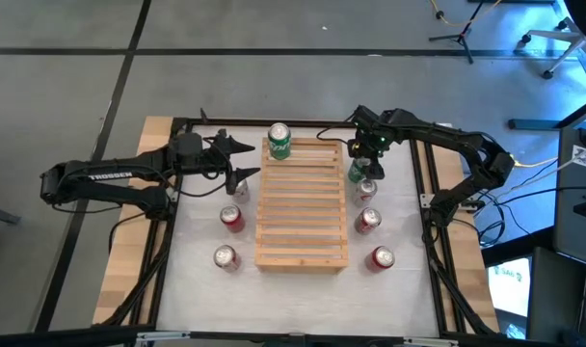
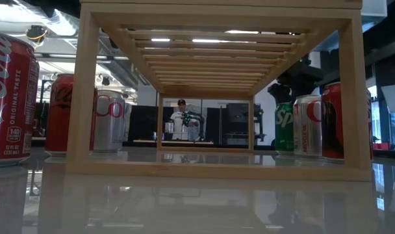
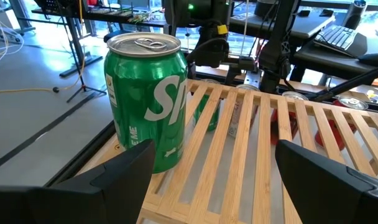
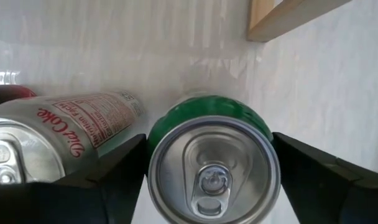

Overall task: Place canned beverage on shelf
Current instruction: Put the green soda can on the shelf aligned with the green soda can

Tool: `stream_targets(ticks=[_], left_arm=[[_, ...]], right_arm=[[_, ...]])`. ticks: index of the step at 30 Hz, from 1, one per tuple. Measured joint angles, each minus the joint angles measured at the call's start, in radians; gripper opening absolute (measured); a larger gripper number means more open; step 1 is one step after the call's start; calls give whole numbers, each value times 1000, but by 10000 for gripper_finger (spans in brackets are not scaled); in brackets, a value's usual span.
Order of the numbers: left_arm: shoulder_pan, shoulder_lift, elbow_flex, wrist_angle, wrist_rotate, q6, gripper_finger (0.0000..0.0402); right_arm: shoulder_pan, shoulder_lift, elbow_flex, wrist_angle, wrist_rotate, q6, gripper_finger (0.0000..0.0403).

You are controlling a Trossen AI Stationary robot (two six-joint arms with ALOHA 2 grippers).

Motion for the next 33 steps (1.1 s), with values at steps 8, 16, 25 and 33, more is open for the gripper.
stream_targets(ticks=[8,16,25,33], left_arm=[[0,0,0,0,0,0,322],[0,0,0,0,0,0,322],[0,0,0,0,0,0,322],[0,0,0,0,0,0,322]], right_arm=[[0,-1,0,-3,-1,0,284],[0,-2,1,-9,0,-1,296],[0,0,117,-141,13,13,291],[0,-1,299,-290,62,27,289]])
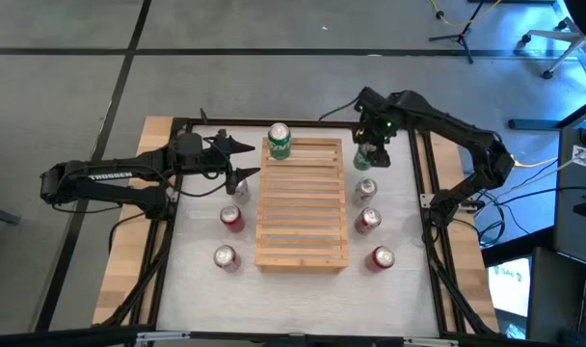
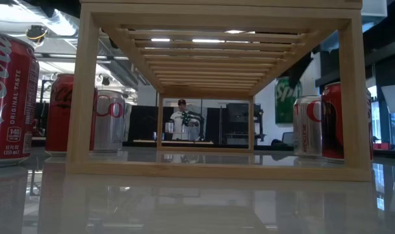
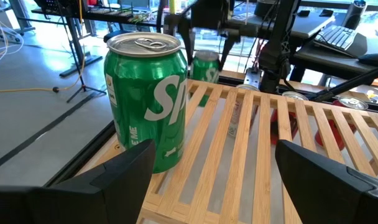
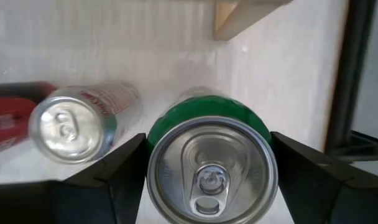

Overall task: Place canned beverage on shelf
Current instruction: Put the green soda can on the shelf aligned with the green soda can

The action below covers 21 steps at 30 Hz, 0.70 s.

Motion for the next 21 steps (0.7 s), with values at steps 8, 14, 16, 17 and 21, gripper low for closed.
stream_targets(ticks=[8,14,16,17,21], left_arm=[[0,0,0,0,0,0,322],[0,0,0,0,0,0,322],[0,0,0,0,0,0,322],[0,0,0,0,0,0,322],[0,0,0,0,0,0,322]], right_arm=[[0,-1,172,-94,-1,2,291],[0,-1,285,-134,-1,2,291],[0,-1,315,-145,-1,2,291],[0,-1,332,-151,-1,2,291],[0,-1,385,-161,-1,2,291]])
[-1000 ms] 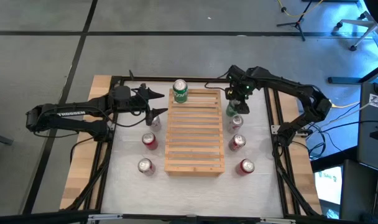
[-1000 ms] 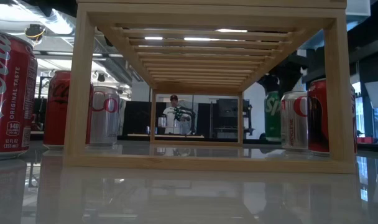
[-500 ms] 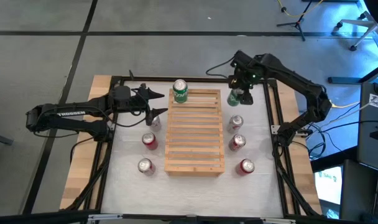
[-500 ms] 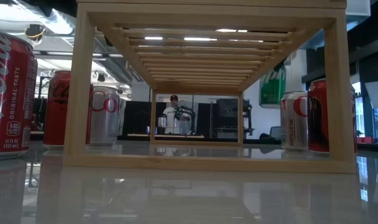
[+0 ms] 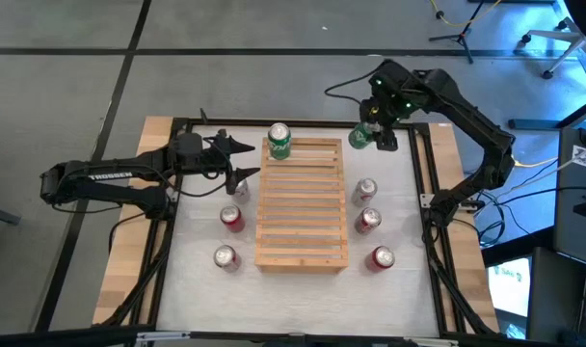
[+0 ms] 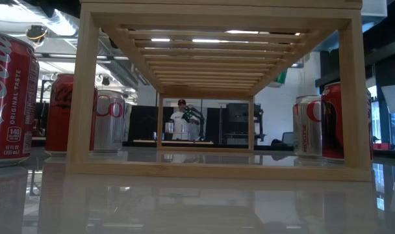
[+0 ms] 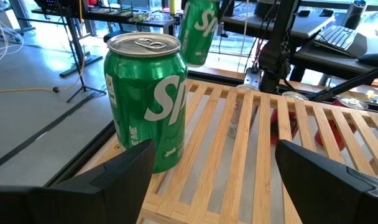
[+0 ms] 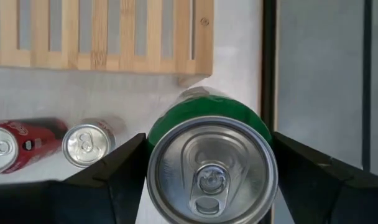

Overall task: Place canned beverage on shelf
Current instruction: Put the green soda can on the shelf aligned with the green soda can

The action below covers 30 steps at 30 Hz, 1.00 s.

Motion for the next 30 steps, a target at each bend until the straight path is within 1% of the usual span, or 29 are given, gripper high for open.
stream_targets(ticks=[2,6,12,18,22,25,30], left_arm=[[0,0,0,0,0,0,322],[0,0,0,0,0,0,322],[0,0,0,0,0,0,322],[0,0,0,0,0,0,322],[0,0,0,0,0,0,322],[0,0,0,0,0,0,322],[0,0,0,0,0,0,322]], right_arm=[[0,0,23,-1,-6,0,291],[0,0,48,7,-65,1,291],[1,0,49,42,-139,1,291],[3,1,49,115,-218,1,291],[37,10,49,150,-222,0,291],[83,26,49,179,-217,-1,291],[138,66,49,186,-143,-3,291]])
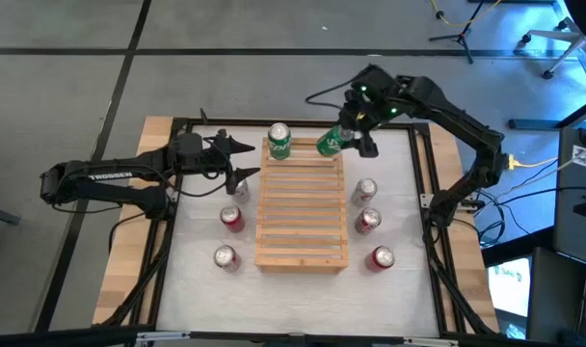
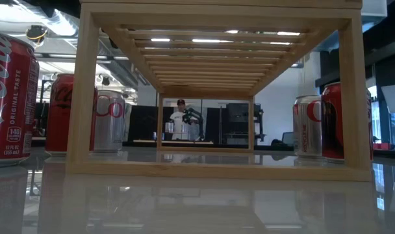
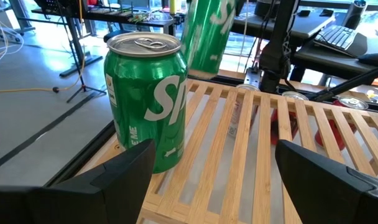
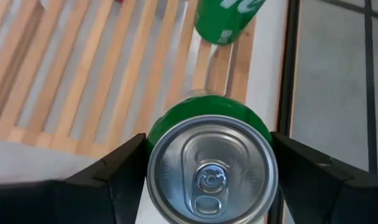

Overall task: Place canned beverage on shelf
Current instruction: Put the green soda can on the shelf aligned with the green soda can

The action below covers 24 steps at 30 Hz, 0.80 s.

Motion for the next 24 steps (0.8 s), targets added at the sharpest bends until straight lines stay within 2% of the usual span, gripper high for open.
stream_targets(ticks=[6,24], left_arm=[[0,0,0,0,0,0,322],[-1,0,0,0,0,6,322]], right_arm=[[4,48,0,-2,31,0,291],[6,74,1,2,-3,0,292]])
